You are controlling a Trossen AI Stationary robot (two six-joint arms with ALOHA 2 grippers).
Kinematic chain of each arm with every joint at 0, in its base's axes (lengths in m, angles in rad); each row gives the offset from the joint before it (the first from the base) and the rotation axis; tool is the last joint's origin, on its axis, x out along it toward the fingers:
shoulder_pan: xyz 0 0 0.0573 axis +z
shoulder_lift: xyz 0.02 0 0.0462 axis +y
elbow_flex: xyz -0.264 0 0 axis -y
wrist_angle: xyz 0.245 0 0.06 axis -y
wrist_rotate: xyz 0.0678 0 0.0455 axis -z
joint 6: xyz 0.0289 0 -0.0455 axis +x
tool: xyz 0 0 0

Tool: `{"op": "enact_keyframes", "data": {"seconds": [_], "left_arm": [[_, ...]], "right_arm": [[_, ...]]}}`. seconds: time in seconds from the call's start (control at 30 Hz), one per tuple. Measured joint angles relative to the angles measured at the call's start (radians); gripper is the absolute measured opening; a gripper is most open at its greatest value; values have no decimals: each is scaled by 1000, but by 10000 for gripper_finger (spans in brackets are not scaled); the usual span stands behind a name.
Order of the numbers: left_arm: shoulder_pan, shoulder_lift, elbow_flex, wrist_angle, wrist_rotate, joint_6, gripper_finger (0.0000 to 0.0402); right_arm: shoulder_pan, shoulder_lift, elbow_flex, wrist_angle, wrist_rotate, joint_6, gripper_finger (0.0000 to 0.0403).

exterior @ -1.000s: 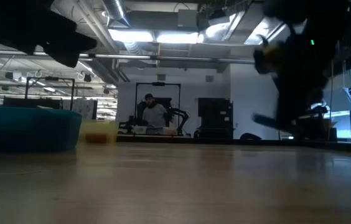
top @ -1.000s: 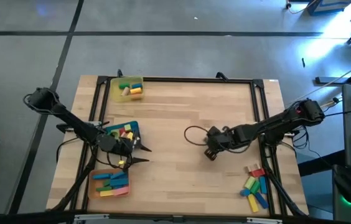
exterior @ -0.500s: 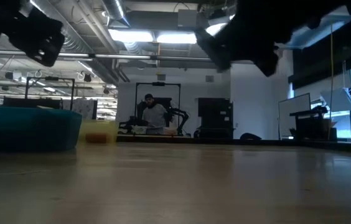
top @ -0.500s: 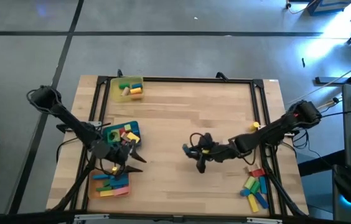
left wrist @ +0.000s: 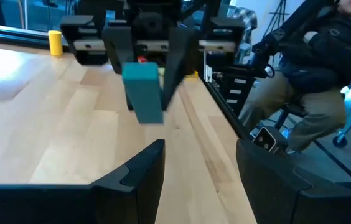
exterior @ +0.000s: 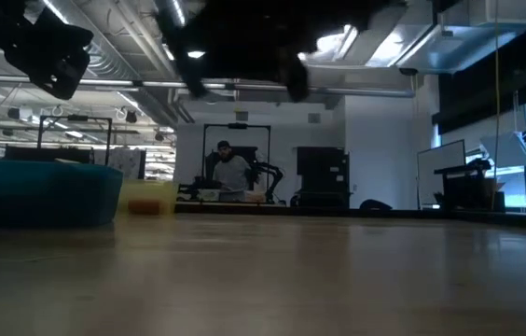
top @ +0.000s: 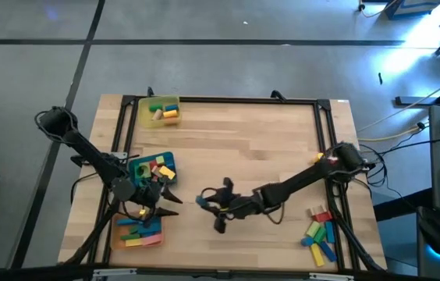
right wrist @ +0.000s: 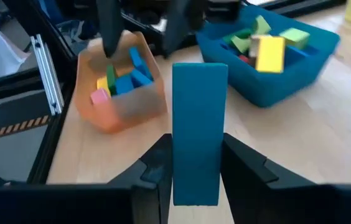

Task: Sort blocks by size
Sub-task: Put the blue block into the orange bin

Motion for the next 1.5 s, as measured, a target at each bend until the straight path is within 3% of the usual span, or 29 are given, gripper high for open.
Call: {"op": "enact_keyframes", "data": {"seconds": [0.37, 0.53, 0.83, 0.97, 1.13, 1.4, 1.5], "left_arm": [[38, 0, 0, 4, -3, 0, 182], [46, 0, 0, 35, -2, 1, 182], [44, 0, 0, 43, 7, 24, 181], [44, -1, 0, 47, 9, 38, 158], [45, -1, 0, 43, 8, 63, 97], [41, -6, 0, 38, 11, 80, 87], [23, -47, 7, -43, 11, 65, 87]], "right_arm": [[0, 186, 258, 1, 26, -82, 110], [-8, 220, 300, -2, 68, -102, 110], [-21, 237, 310, 23, 52, -120, 110], [-21, 237, 310, 60, 46, -145, 110], [-20, 237, 310, 59, 41, -141, 112], [-20, 237, 310, 59, -11, -123, 172], [-12, 227, 310, 38, -47, -130, 205]]}}
